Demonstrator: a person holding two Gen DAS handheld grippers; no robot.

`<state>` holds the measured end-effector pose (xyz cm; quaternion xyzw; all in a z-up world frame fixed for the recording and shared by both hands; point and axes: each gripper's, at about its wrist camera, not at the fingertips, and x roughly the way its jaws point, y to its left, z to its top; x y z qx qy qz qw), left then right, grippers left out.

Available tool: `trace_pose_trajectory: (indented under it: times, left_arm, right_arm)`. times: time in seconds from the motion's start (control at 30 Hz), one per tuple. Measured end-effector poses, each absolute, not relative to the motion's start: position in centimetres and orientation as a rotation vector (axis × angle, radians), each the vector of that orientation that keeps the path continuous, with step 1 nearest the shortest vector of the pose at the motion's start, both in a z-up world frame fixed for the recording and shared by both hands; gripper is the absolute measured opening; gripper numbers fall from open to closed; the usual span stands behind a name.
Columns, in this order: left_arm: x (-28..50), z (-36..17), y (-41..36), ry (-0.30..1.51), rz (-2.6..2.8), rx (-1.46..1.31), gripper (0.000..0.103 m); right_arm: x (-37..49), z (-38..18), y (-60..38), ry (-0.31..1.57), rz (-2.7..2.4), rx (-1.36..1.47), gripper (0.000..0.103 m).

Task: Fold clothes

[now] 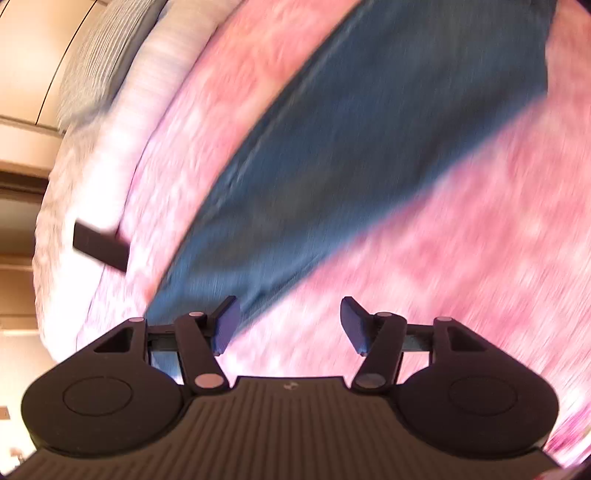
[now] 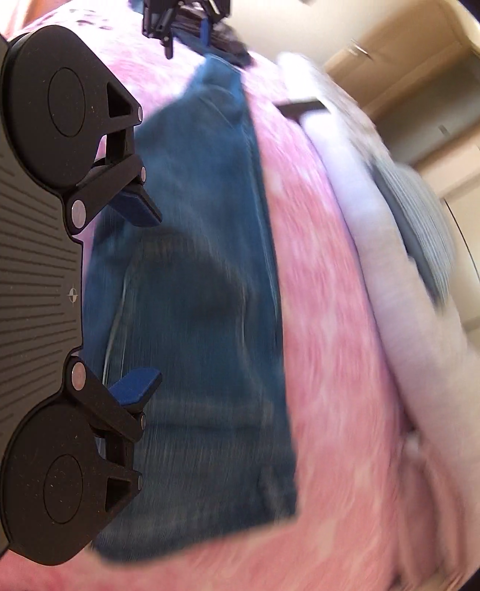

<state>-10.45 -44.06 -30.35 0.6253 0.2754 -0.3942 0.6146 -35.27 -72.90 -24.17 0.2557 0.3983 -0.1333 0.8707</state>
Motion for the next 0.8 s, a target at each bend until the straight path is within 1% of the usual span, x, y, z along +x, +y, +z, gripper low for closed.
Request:
trace_pose_trajectory:
  times: [0.13, 0.2, 0.27, 0.4, 0.43, 0.63, 0.7, 0.8]
  left_arm:
    - [-6.1, -32.2, -38.9, 0.580, -0.919, 1.459, 0.056]
    - [-3.5, -33.3, -36.4, 0.539, -0.934, 1.470, 0.055]
    - [-0.4, -34.6, -34.5, 0.457, -0.966, 1.513, 0.049]
    - [6.1, -37.0, -31.6, 0.273, -1.039, 1.638, 0.048]
    - [7.9, -36.6, -31.3, 0.296, -1.061, 1.586, 0.048]
    - [19.6, -32.4, -30.3, 0.582, -1.169, 1.031, 0.051]
    - [23.7, -31.3, -30.4, 0.711, -1.169, 0.816, 0.051]
    - [28.8, -31.9, -31.7, 0.915, -1.165, 0.588, 0.051]
  right_arm:
    - [-30.0, -23.4, -67.3, 0.855, -0.228, 0.417, 0.087]
    - [-27.6, -23.2, -64.6, 0.864, -0.232, 0.367, 0.087]
    - [-25.3, -23.2, -61.9, 0.876, -0.244, 0.326, 0.087]
    - [-21.0, -24.1, -56.8, 0.928, -0.332, 0.336, 0.087]
    - [-19.8, -24.4, -55.7, 0.940, -0.348, 0.345, 0.087]
    - [-11.2, -26.1, -49.6, 0.988, -0.289, 0.335, 0.087]
    - [-9.1, -26.4, -48.3, 0.989, -0.245, 0.309, 0.087]
    - [-6.7, -27.0, -46.8, 0.997, -0.202, 0.270, 0.087]
